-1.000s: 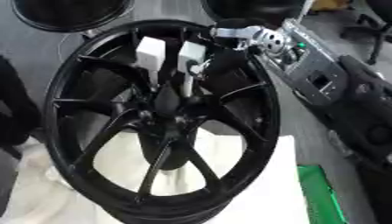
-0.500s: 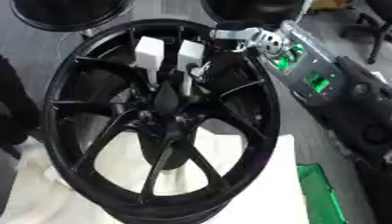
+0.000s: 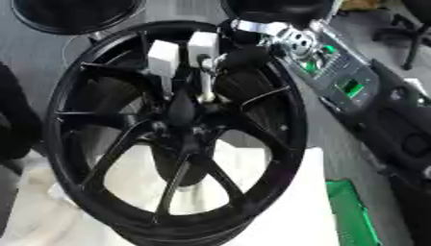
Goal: Pull the pin out of the wheel hub.
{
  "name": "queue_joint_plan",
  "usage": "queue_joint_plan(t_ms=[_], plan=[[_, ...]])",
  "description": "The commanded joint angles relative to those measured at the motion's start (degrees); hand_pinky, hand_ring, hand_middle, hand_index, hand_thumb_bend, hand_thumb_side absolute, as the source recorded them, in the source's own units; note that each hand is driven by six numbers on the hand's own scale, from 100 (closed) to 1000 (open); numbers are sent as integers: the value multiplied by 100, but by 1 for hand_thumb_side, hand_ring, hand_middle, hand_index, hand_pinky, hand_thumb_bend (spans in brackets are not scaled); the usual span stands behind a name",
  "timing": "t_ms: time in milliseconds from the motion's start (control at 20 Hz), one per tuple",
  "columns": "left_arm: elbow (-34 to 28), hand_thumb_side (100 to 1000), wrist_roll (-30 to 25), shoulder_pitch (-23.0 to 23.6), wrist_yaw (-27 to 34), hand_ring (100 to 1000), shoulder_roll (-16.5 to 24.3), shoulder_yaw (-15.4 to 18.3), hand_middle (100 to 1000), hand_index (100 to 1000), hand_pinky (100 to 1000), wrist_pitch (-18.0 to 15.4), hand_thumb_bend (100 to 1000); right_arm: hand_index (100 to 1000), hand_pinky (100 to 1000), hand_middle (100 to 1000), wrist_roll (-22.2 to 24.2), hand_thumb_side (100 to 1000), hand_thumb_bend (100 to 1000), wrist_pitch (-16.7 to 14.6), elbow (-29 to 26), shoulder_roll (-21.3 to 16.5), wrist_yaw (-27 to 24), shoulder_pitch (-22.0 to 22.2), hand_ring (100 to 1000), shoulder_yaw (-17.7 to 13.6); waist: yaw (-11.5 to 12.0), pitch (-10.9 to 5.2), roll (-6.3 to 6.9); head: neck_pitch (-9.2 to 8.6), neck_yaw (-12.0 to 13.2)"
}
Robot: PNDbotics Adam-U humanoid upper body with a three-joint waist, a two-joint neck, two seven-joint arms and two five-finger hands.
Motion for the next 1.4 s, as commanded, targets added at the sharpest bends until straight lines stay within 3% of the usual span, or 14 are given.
queue_joint_plan(t_ms=[50,100,150,200,400,600,650,700,950,1000,1200,1300,1400], plan=[[-116,740,11,-81,2,661,62,43,685,732,588,0,100,510,671,360,-467,384,100,93,-137,-144,-271,-127,523,-138,-2,-127,20,-24,-21],[-114,740,26,-80,3,660,61,49,685,732,588,4,100,505,661,355,-559,379,100,110,-165,-158,-334,-136,517,-158,-5,-131,20,-23,-17],[-112,740,44,-78,4,660,62,54,685,732,587,9,100,503,656,354,-626,431,100,126,-207,-179,-395,-150,515,-190,-11,-136,18,-23,-11],[-111,740,58,-74,4,660,64,56,685,732,587,13,100,501,651,352,-675,356,100,139,-262,-210,-448,-169,513,-228,-19,-141,16,-22,-3],[-107,760,178,-57,43,658,74,91,683,734,587,28,100,497,641,349,-815,273,100,230,-607,-452,-595,-188,509,-463,-68,-169,-1,-37,46],[-103,751,323,-27,76,658,110,102,683,736,586,38,100,498,640,351,-933,301,100,307,-1086,-872,-881,-11,508,-795,-141,-190,-11,-55,128],[-105,750,330,-19,73,658,119,97,683,736,586,40,100,498,639,352,-988,393,100,340,-1230,-971,-1030,60,507,-920,-160,-191,-8,-64,151],[-109,750,328,-15,70,659,125,95,682,736,587,39,100,498,637,351,-1060,319,100,379,-1394,-1079,-1204,142,506,-1052,-174,-190,-5,-70,170],[-117,749,326,26,46,657,152,116,680,736,586,34,100,499,640,351,-1645,364,100,484,-2390,-1828,-2200,899,504,-1901,-263,-162,31,-122,320],[-118,750,318,41,42,657,156,119,680,736,586,32,100,499,646,351,-1782,331,100,444,-2562,-1994,-2400,1112,506,-2087,-290,-149,48,-150,382],[-111,749,305,102,17,654,205,148,678,736,585,22,100,503,657,359,-2075,252,100,-432,-2731,-2505,-2648,2227,514,-2773,-411,-100,97,-252,595],[-109,749,288,108,11,654,220,144,678,737,585,19,100,509,665,366,-2096,312,100,-903,-2739,-2482,-2444,2913,519,-3036,-459,-77,130,-277,644],[-124,747,282,101,4,654,216,164,678,738,586,5,100,516,667,373,-2226,349,100,-1238,-2741,-2194,-2171,3685,523,-3361,-498,-52,173,-298,705]])
